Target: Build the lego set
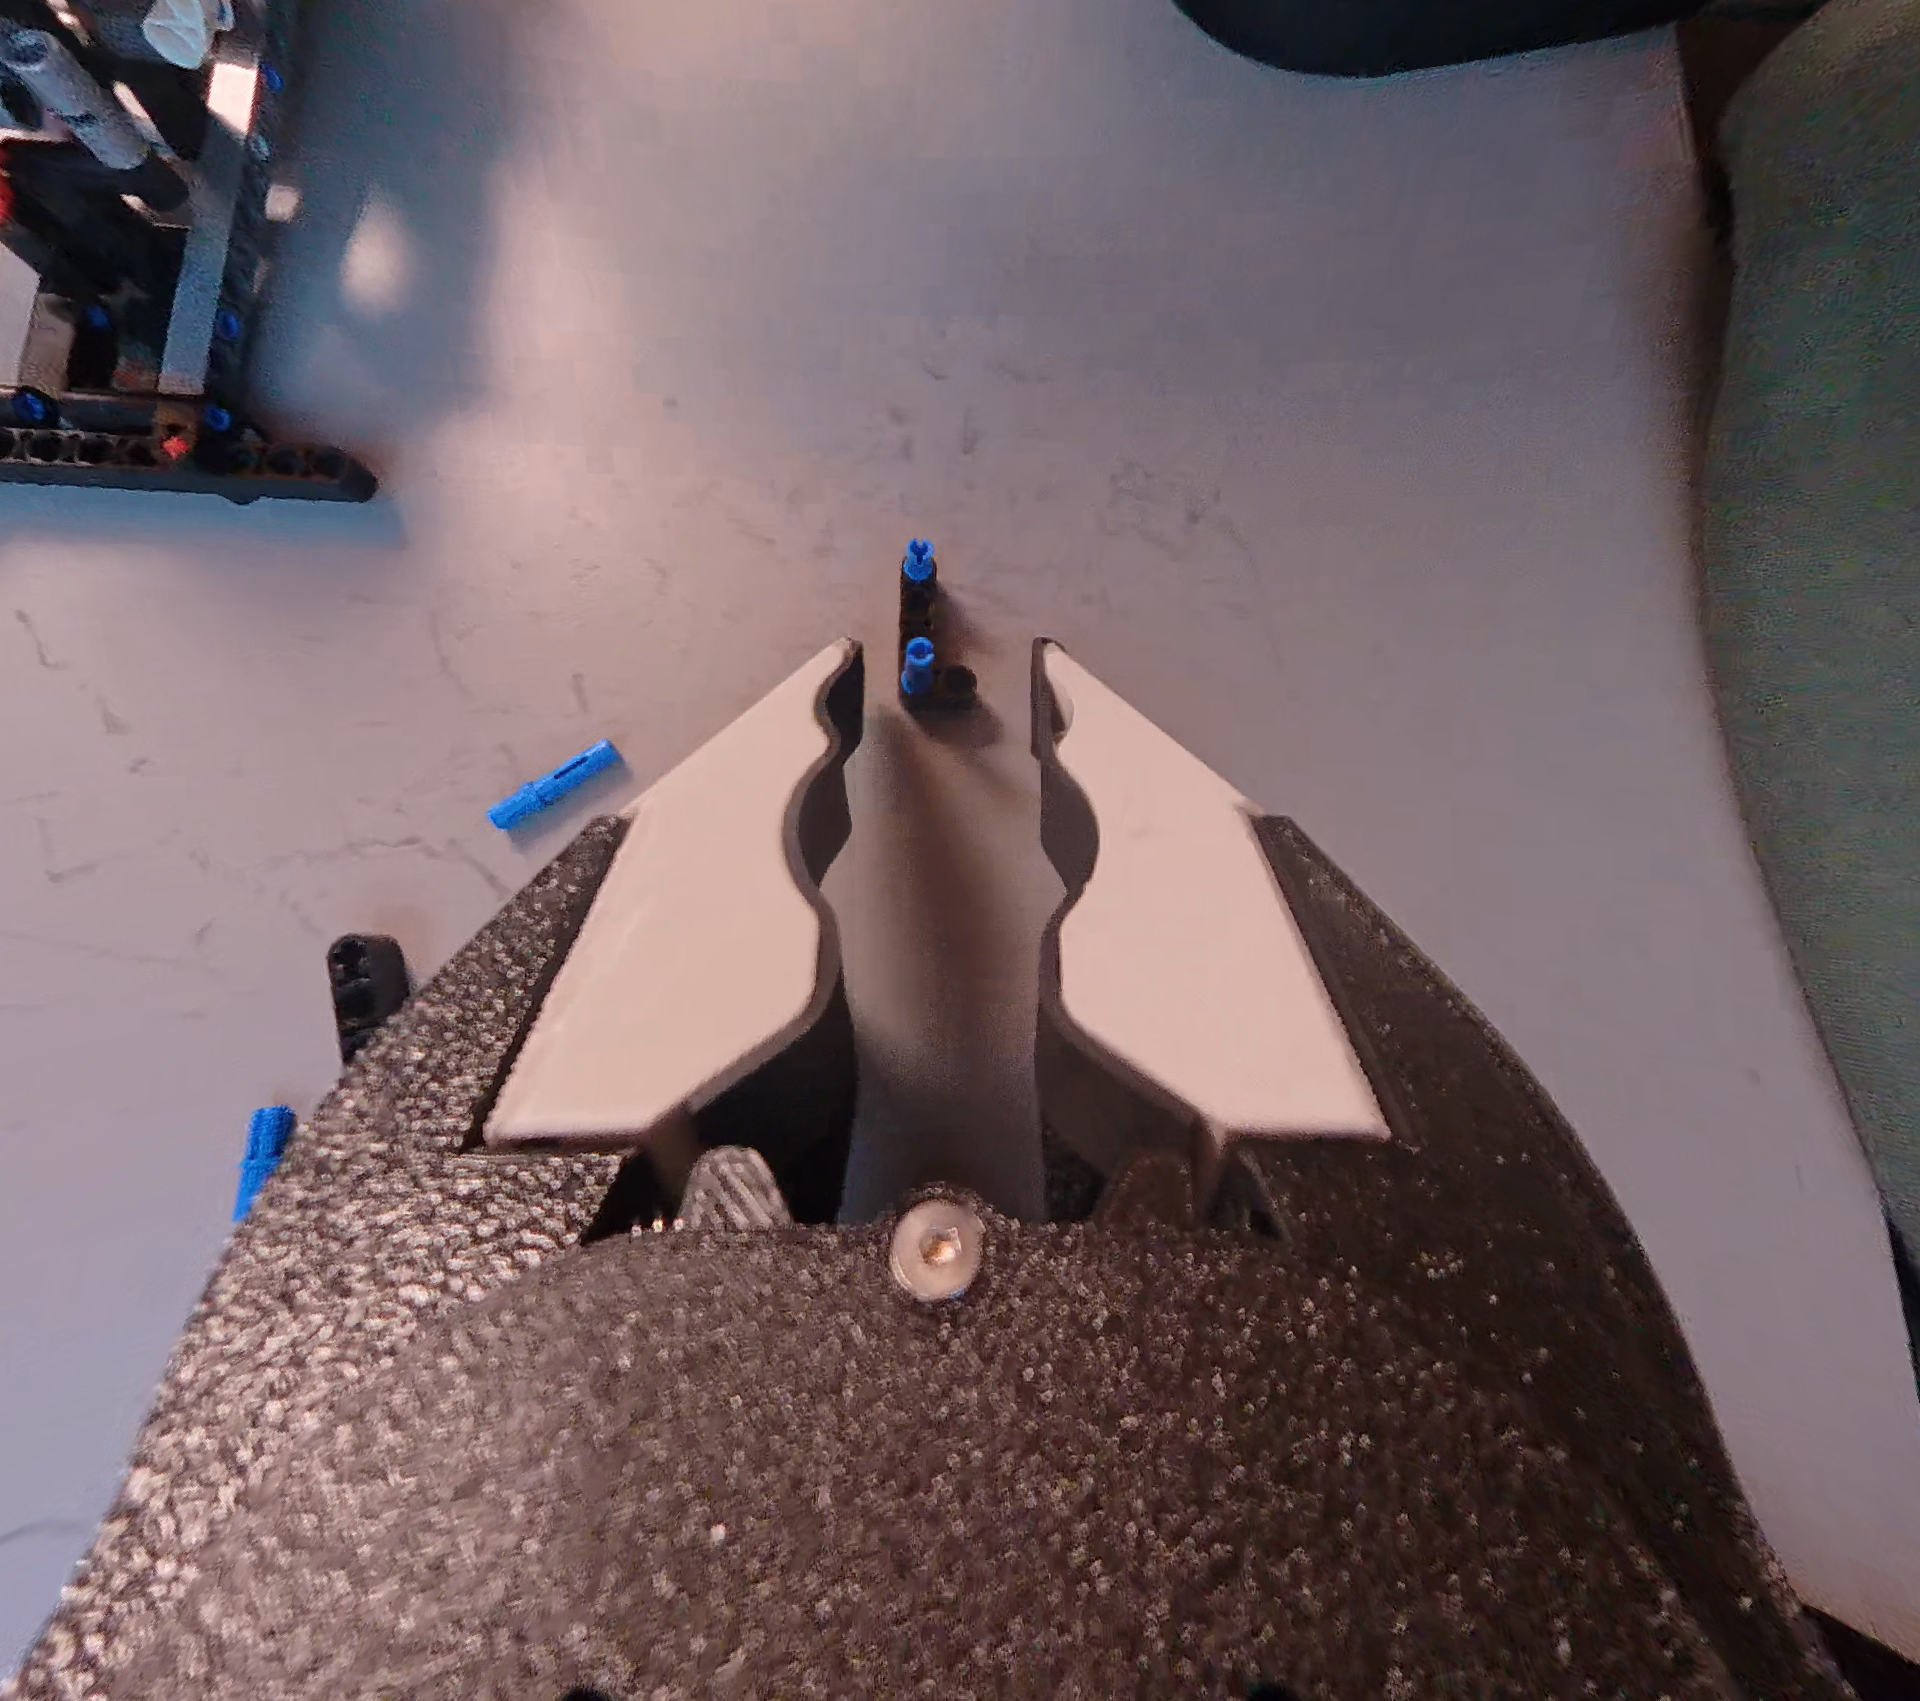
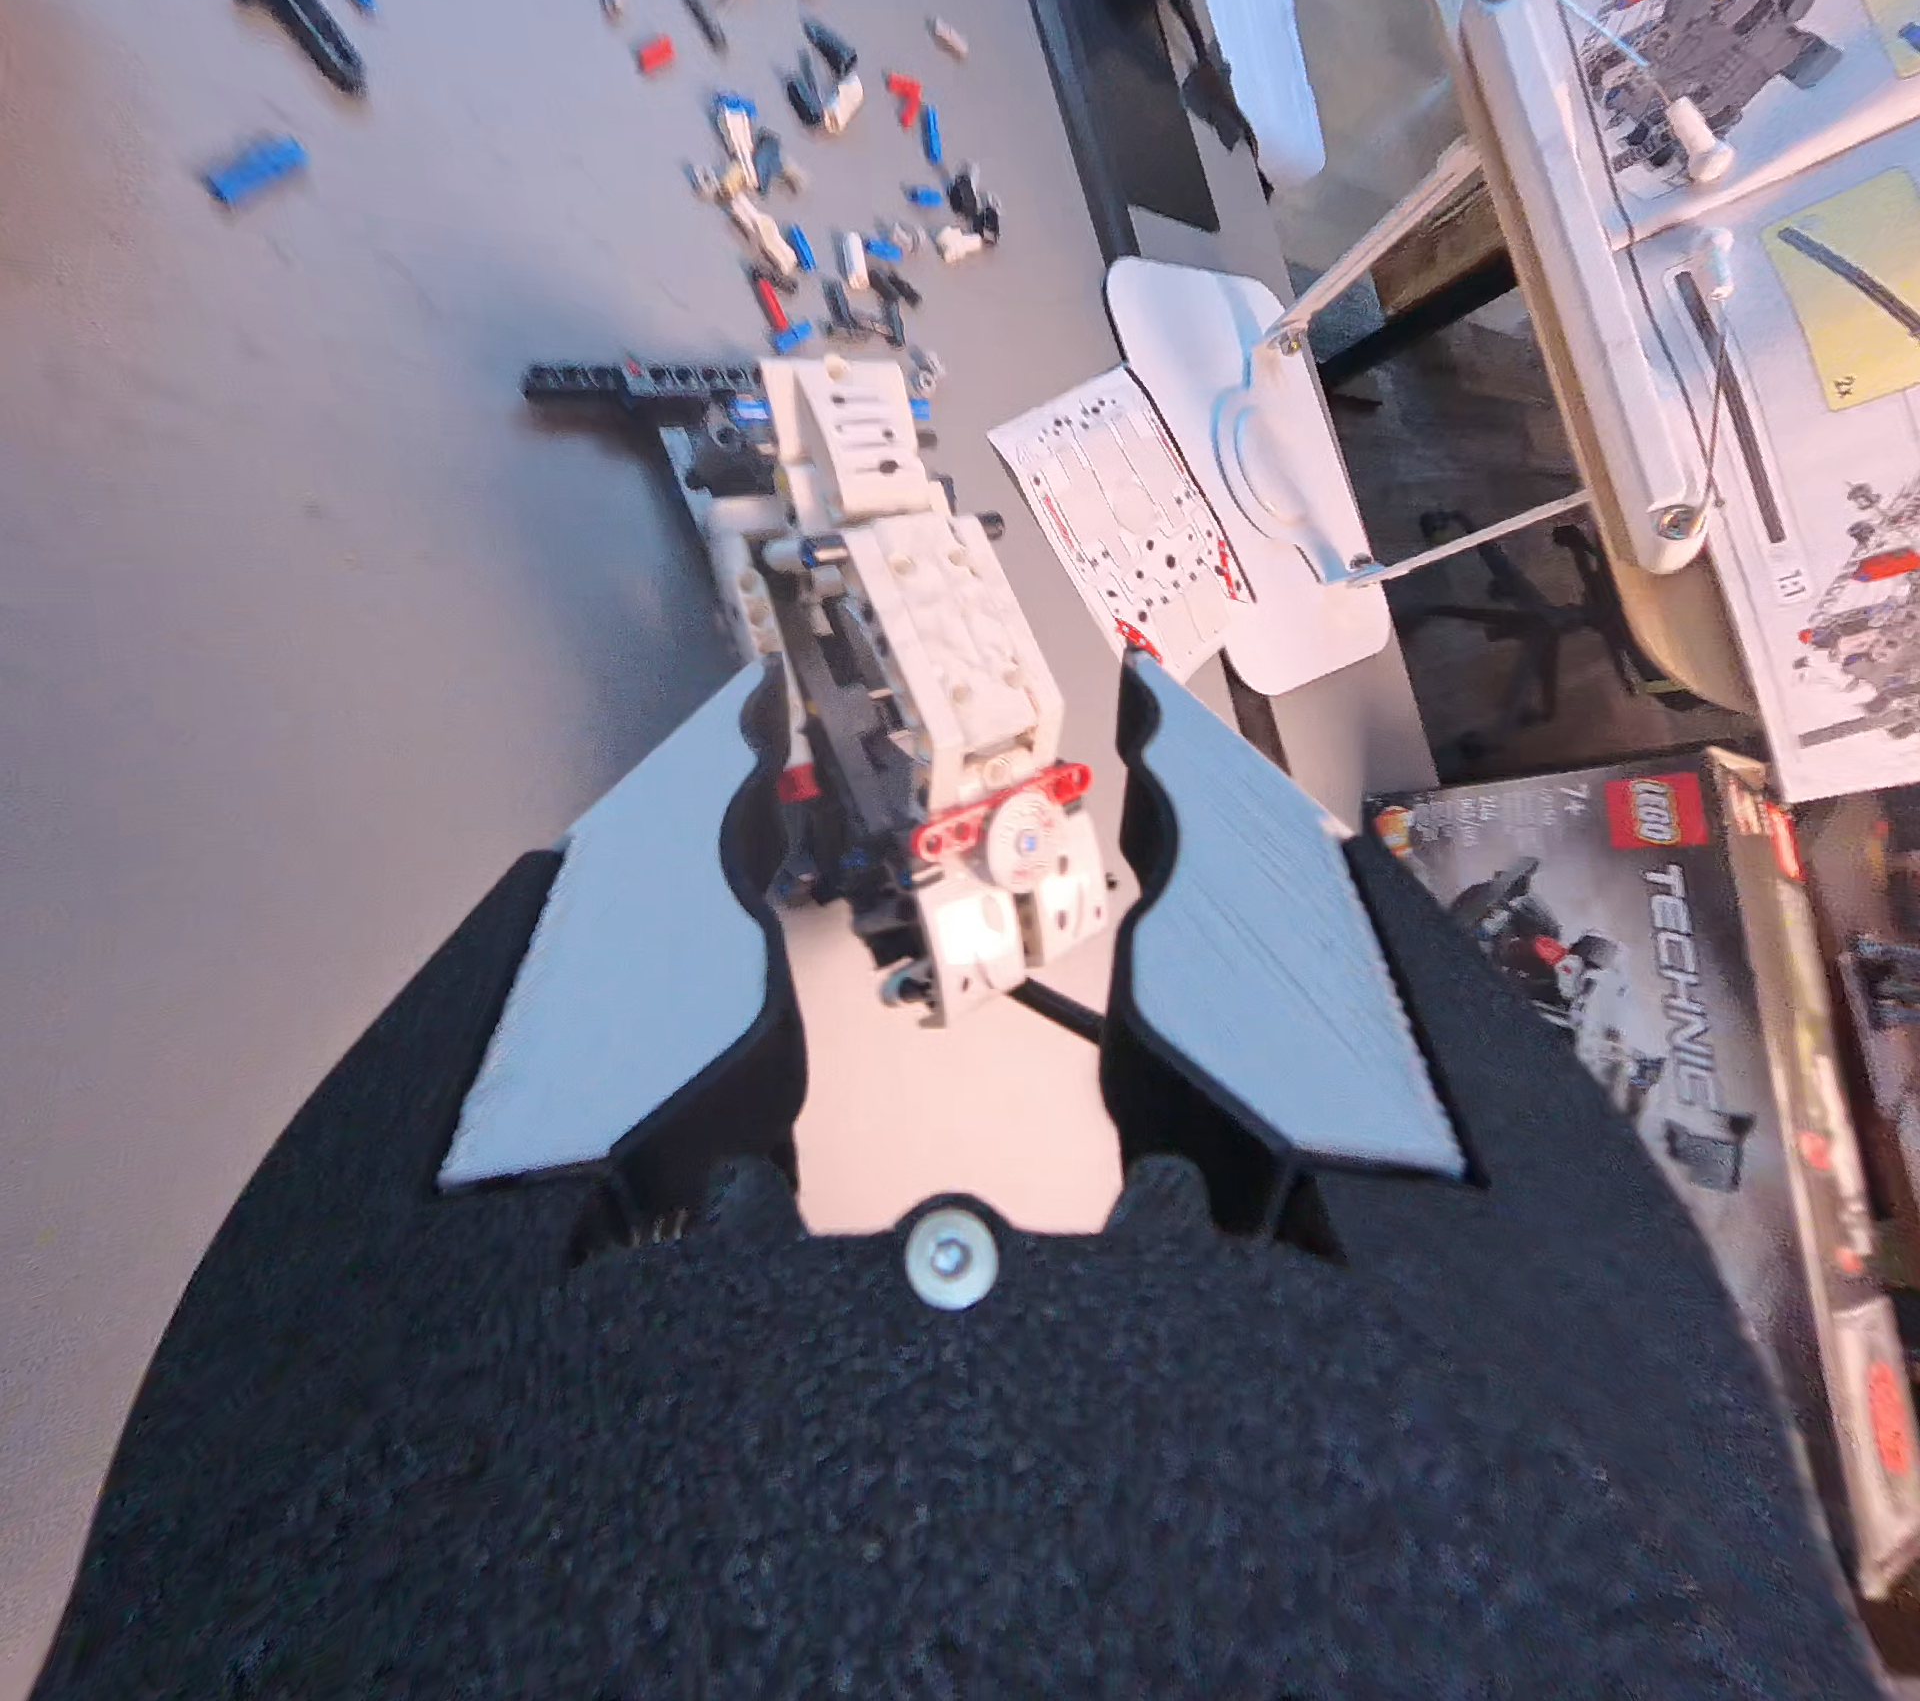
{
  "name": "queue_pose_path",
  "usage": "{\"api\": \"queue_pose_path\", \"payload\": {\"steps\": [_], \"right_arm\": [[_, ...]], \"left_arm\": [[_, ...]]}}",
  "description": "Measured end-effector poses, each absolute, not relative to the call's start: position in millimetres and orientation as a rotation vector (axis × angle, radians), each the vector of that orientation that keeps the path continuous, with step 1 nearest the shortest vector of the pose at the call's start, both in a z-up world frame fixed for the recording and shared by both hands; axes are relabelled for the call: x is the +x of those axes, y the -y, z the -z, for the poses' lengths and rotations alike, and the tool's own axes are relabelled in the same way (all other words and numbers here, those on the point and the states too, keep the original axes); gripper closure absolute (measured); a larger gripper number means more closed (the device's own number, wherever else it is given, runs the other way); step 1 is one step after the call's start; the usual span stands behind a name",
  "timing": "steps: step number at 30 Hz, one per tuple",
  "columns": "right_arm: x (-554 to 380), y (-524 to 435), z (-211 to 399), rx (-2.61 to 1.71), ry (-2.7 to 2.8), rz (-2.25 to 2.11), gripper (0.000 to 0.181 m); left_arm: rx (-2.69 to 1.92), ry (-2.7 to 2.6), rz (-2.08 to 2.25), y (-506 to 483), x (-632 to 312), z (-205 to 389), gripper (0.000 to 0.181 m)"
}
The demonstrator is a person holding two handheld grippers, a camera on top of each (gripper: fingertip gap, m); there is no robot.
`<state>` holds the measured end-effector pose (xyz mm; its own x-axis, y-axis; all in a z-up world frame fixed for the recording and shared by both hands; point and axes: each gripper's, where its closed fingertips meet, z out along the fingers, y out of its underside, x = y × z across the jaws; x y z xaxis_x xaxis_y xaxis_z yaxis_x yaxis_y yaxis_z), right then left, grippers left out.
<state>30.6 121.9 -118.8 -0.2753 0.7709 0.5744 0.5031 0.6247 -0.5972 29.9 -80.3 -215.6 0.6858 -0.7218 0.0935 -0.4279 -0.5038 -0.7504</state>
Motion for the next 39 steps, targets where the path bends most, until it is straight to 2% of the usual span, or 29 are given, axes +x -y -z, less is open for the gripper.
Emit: {"api": "queue_pose_path", "payload": {"steps": [3, 6, 9, 12, 17, 19, 21, 24, 28, 32, 39], "right_arm": [[17, -138, 137, -0.937, 2.082, -0.264, 0.121], [6, -144, 155, -0.803, 2.225, -0.11, 0.144], [1, -142, 154, -0.759, 2.294, -0.061, 0.145], [13, -131, 147, -0.982, 2.417, -0.28, 0.146], [43, -97, 127, -1.338, 2.609, -0.767, 0.147], [51, -79, 123, -1.444, 2.656, -0.946, 0.147], [55, -66, 124, -1.512, 2.674, -1.072, 0.147], [64, -49, 132, -1.618, 2.682, -1.25, 0.146], [68, -44, 149, -1.693, 2.6, -1.374, 0.145], [59, -63, 164, -1.722, 2.432, -1.341, 0.15], [54, -115, 145, -1.689, 2.082, -1.264, 0.135]], "left_arm": [[-2.103, -0.817, 0.573, 77, 27, 199, 0.15], [-2.079, -0.741, 0.524, 68, 15, 193, 0.151], [-2.059, -0.677, 0.409, 57, 1, 190, 0.151], [-2.001, -0.596, 0.293, 45, -14, 178, 0.15], [-1.903, -0.619, 0.147, 25, -12, 158, 0.123], [-1.871, -0.705, 0.089, 21, 2, 156, 0.119], [-1.83, -0.771, 0.063, 20, 17, 152, 0.126], [-1.781, -0.815, 0.122, 25, 36, 143, 0.151], [-1.891, -0.76, 0.366, 31, 44, 154, 0.163], [-2.041, -0.549, 0.841, 28, 53, 156, 0.167], [-2.069, -0.155, 1.312, 3, 42, 152, 0.169]]}}
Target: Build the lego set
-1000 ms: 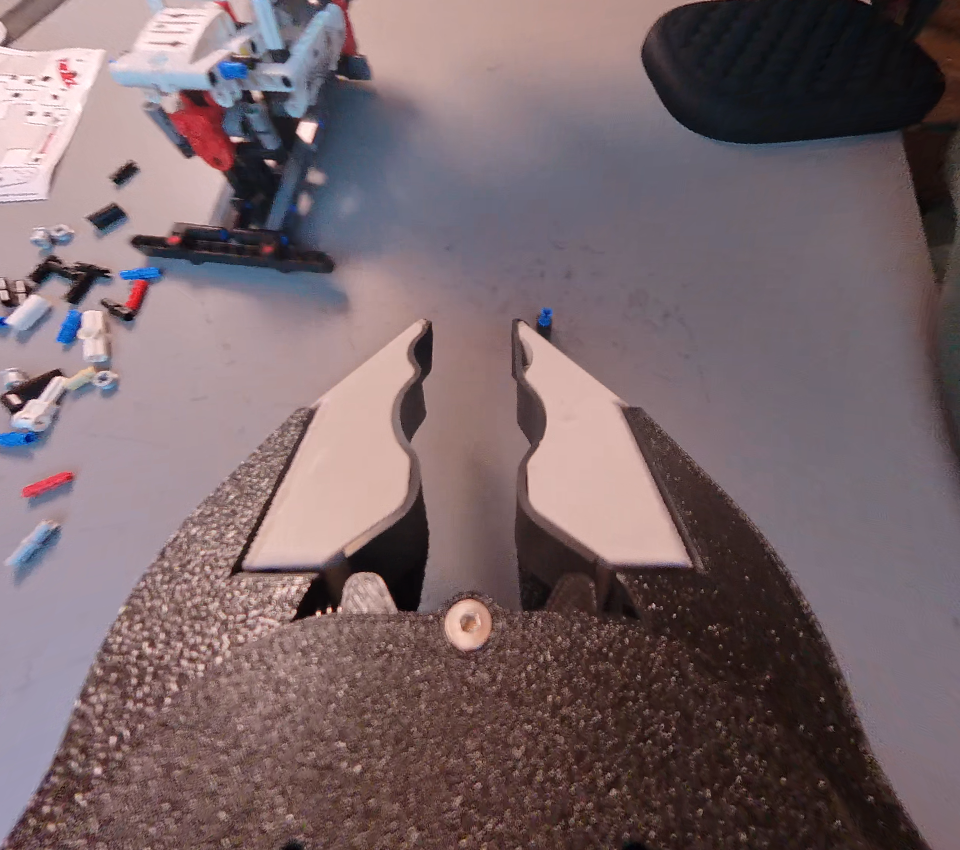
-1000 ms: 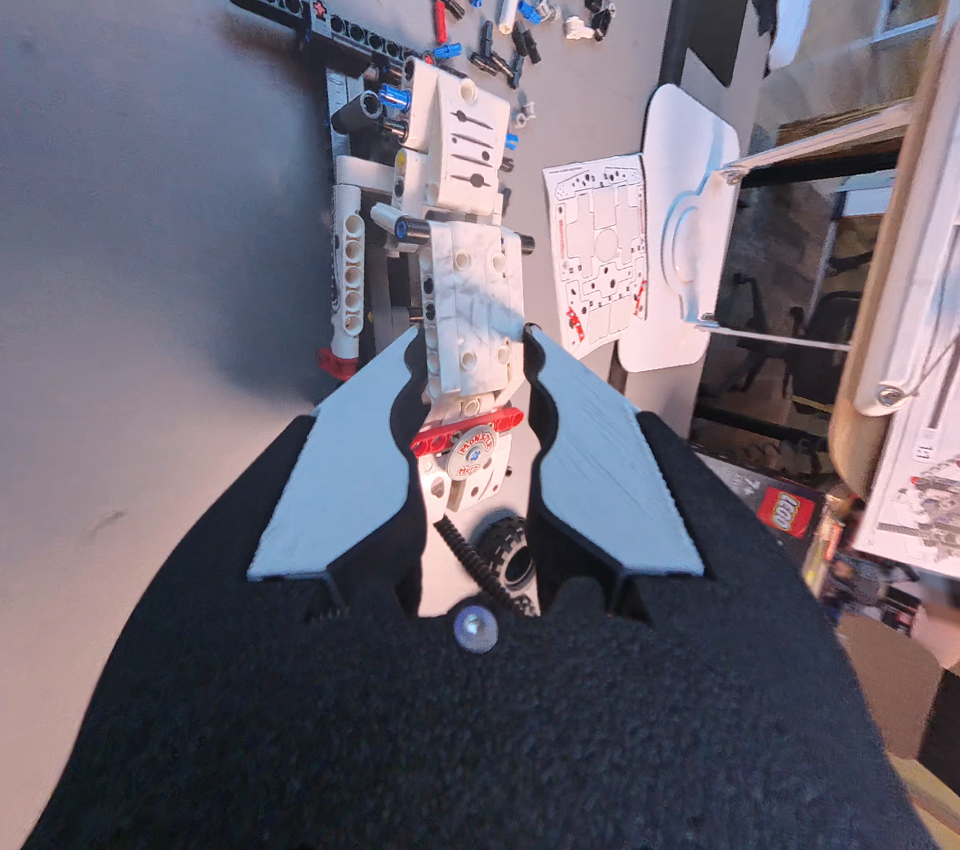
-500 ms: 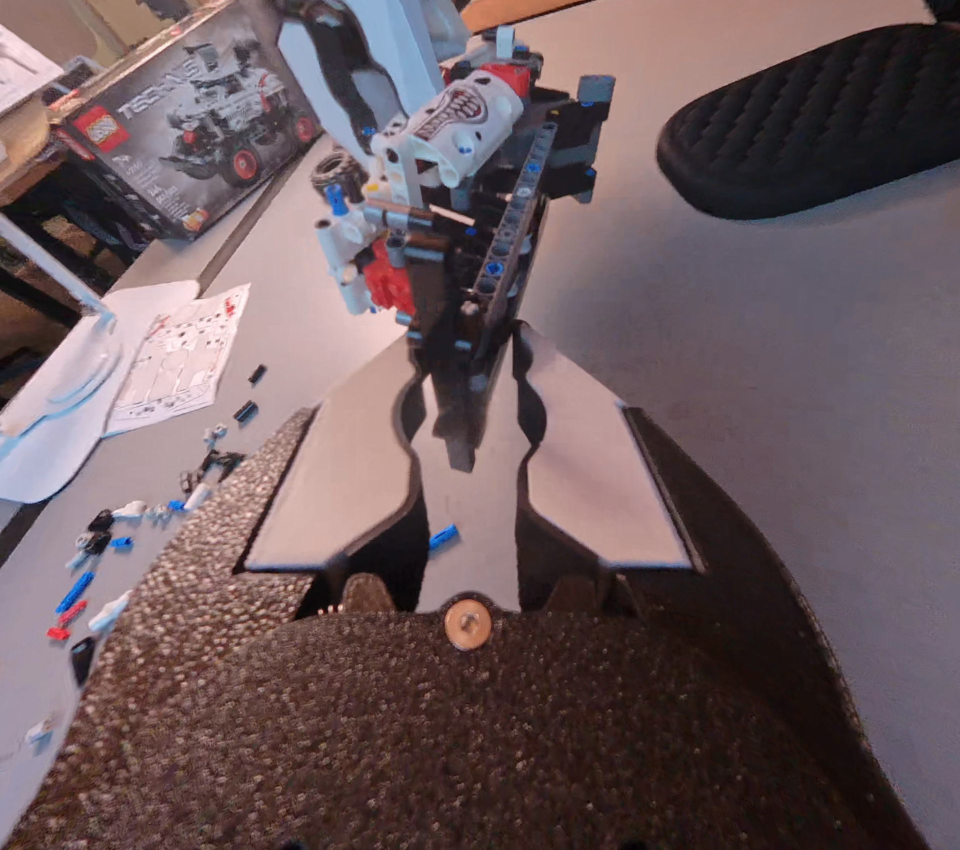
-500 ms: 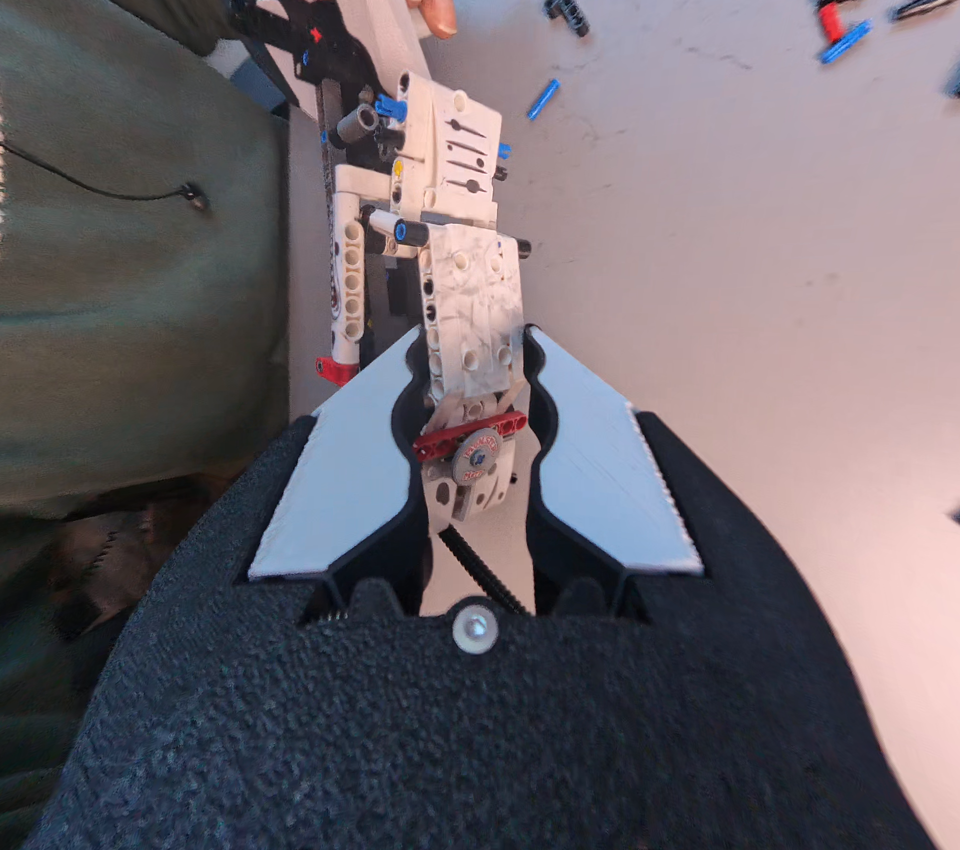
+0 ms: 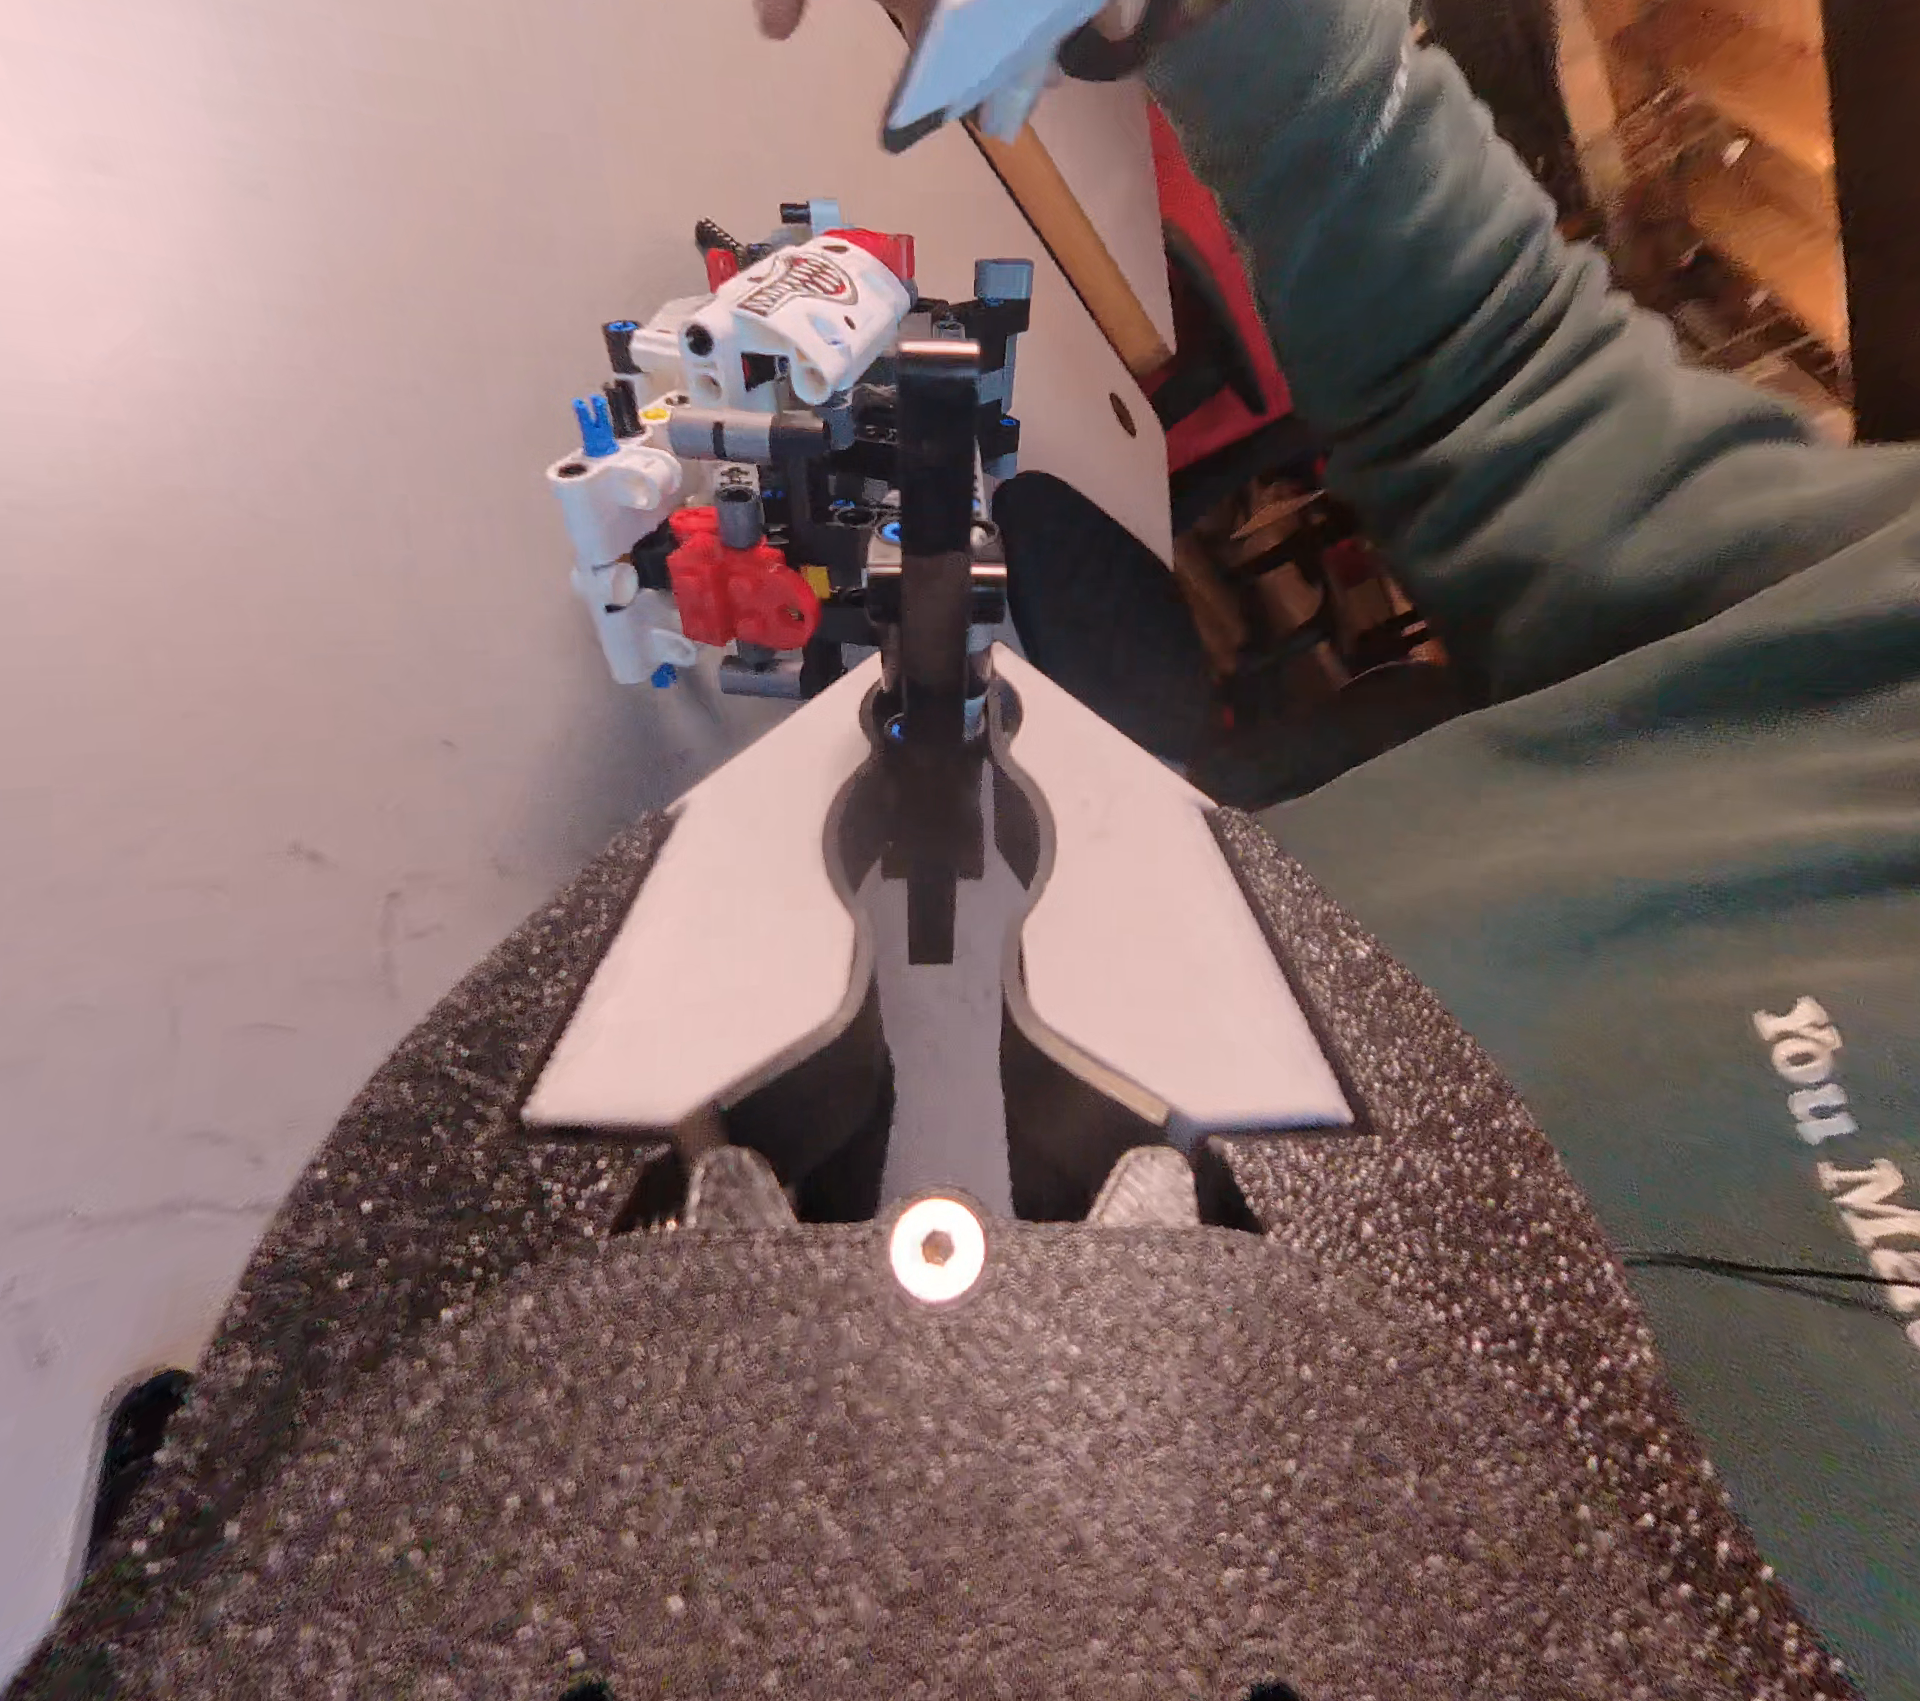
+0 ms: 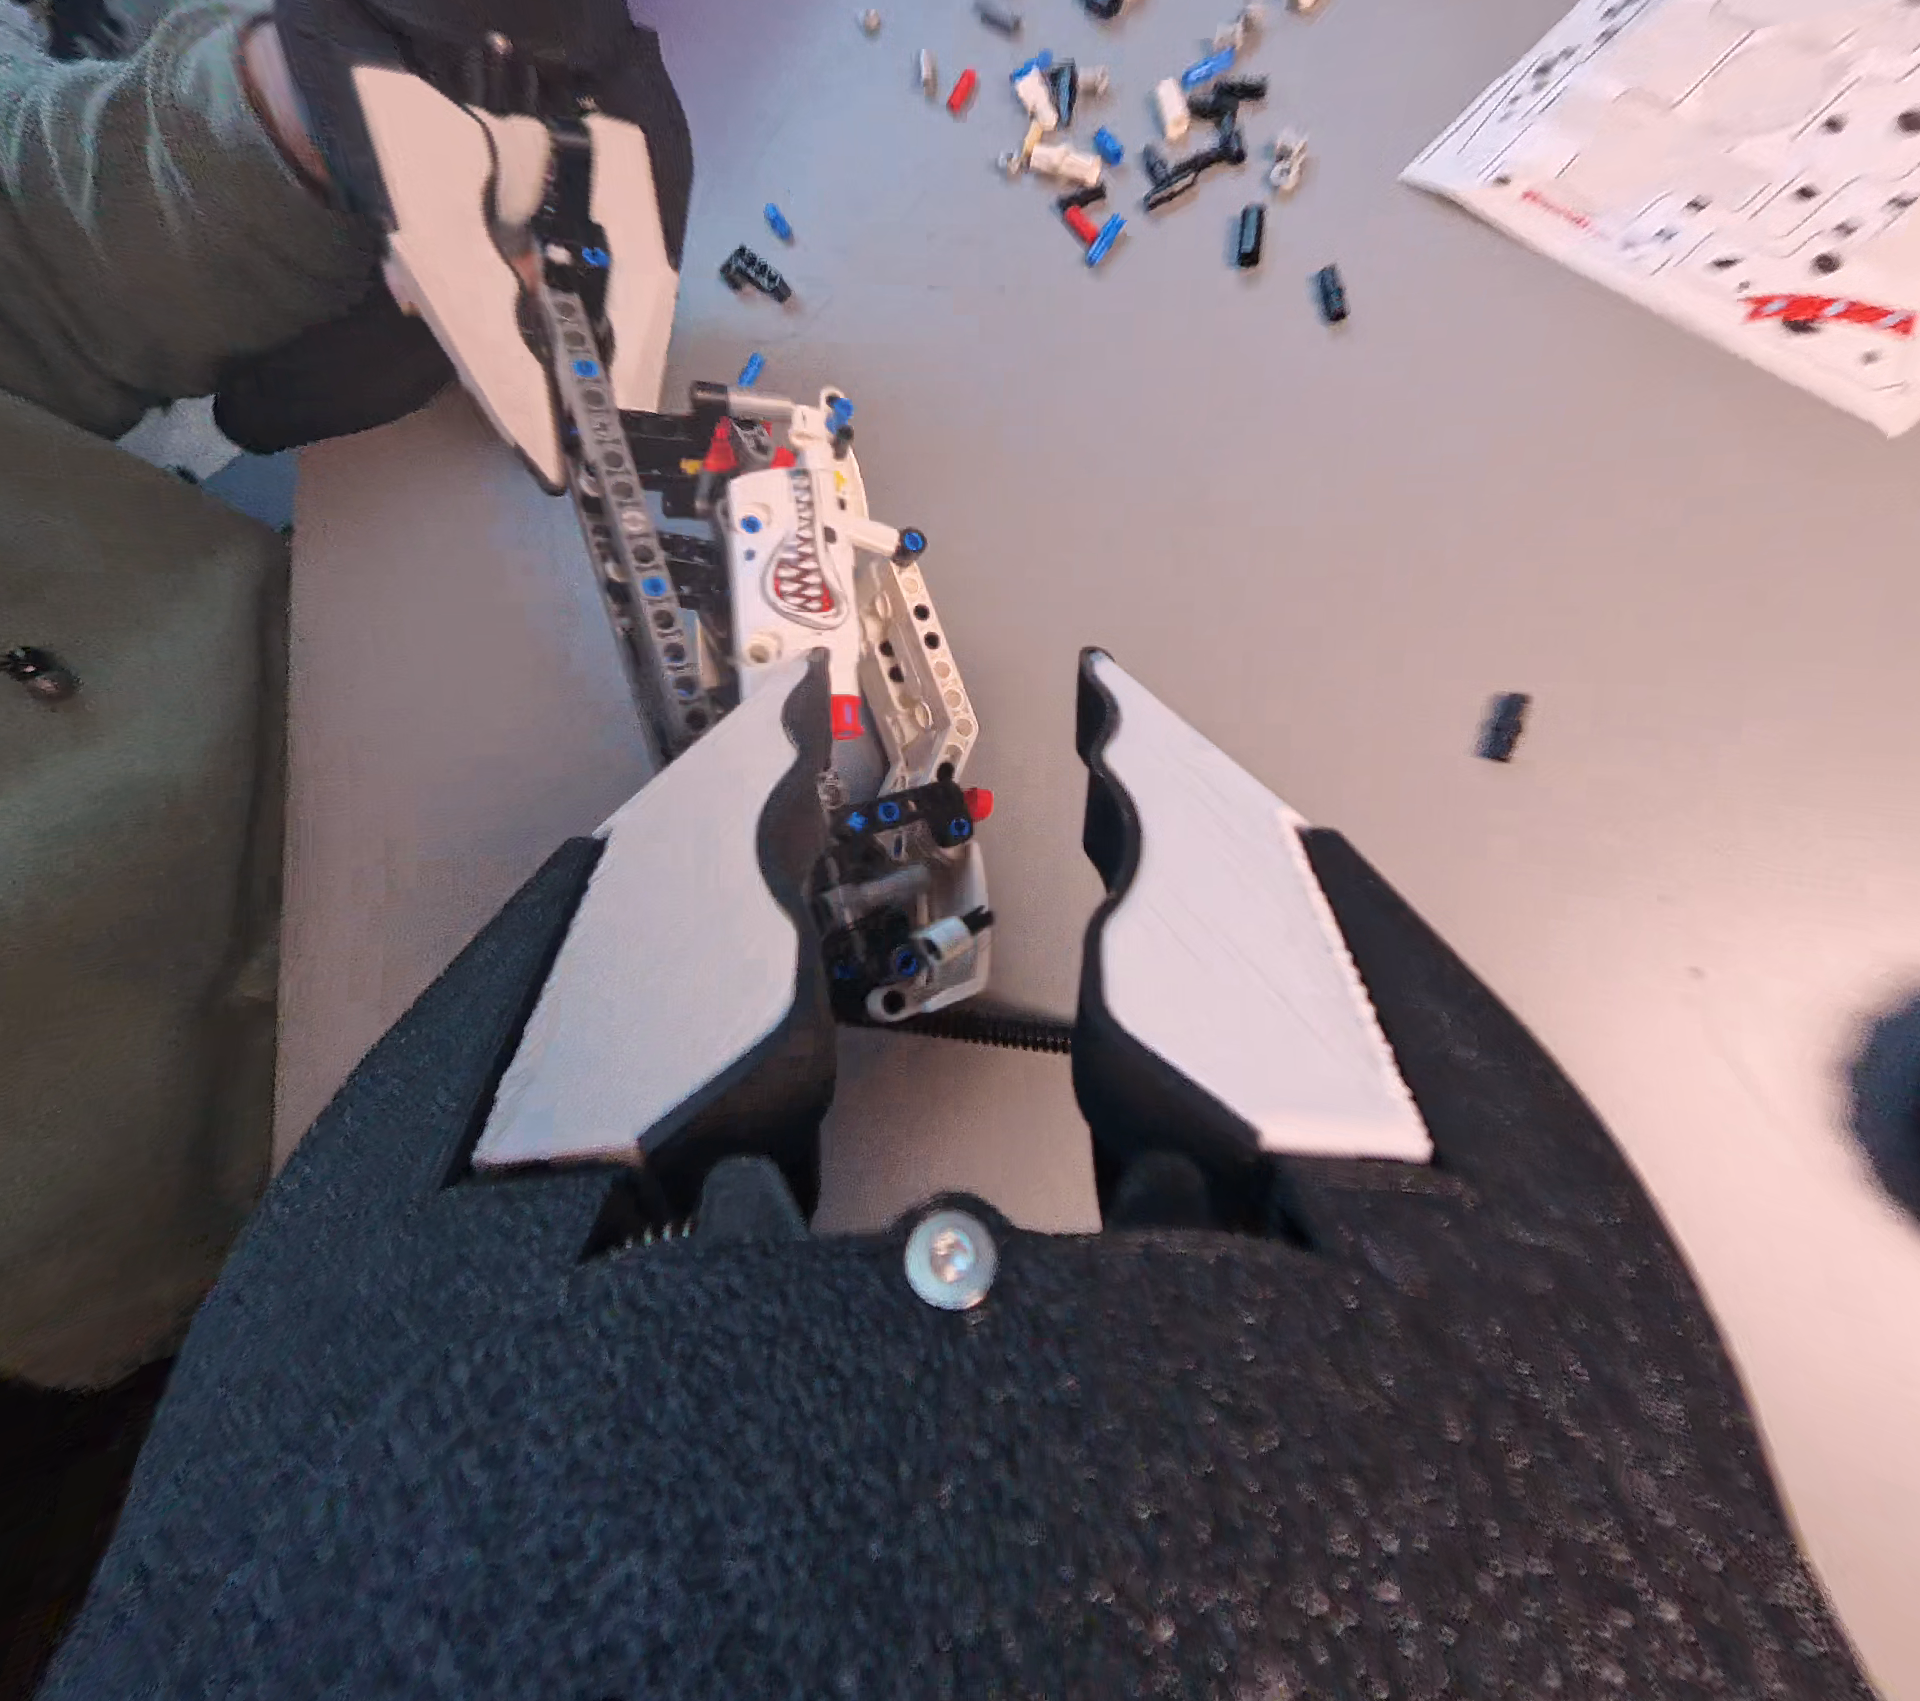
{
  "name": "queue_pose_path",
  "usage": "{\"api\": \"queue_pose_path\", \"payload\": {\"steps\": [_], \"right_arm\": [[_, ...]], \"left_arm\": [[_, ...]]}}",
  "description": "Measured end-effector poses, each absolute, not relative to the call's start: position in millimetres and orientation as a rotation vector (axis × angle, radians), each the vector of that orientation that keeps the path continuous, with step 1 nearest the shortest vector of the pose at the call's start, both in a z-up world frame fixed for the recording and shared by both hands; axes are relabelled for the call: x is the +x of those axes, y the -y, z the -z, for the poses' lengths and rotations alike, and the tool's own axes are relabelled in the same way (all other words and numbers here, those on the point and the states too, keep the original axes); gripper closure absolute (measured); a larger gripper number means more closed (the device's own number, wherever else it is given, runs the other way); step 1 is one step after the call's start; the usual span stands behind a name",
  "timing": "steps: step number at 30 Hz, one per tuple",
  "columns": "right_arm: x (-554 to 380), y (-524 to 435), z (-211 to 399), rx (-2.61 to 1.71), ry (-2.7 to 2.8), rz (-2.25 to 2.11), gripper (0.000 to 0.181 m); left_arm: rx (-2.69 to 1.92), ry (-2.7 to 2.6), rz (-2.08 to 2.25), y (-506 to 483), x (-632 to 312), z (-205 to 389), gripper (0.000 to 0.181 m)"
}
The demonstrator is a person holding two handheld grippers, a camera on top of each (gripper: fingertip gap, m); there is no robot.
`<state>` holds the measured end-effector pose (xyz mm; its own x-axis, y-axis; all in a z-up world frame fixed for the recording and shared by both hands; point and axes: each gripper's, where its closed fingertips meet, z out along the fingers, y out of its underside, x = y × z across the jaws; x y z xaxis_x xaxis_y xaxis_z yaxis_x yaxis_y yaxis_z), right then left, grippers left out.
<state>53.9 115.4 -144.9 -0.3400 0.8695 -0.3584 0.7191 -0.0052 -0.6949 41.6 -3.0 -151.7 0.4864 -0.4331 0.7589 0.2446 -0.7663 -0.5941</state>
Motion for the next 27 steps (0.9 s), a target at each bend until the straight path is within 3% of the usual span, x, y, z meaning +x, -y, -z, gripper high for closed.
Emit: {"api": "queue_pose_path", "payload": {"steps": [5, 13, 21, 27], "right_arm": [[68, -107, 108, -1.462, 2.001, -1.159, 0.128], [79, -97, 139, -1.245, 2.083, -0.654, 0.119], [71, -119, 151, -1.286, 2.103, -0.622, 0.119], [64, -121, 161, -1.268, 2.187, -0.61, 0.106]], "left_arm": [[-2.012, 0.07, 1.51, -14, 27, 152, 0.169], [-1.95, 0.208, 1.573, -29, 6, 149, 0.151], [-2.023, 0.21, 1.418, -23, -13, 162, 0.14], [-2.014, 0.209, 1.357, -13, -33, 159, 0.136]]}}
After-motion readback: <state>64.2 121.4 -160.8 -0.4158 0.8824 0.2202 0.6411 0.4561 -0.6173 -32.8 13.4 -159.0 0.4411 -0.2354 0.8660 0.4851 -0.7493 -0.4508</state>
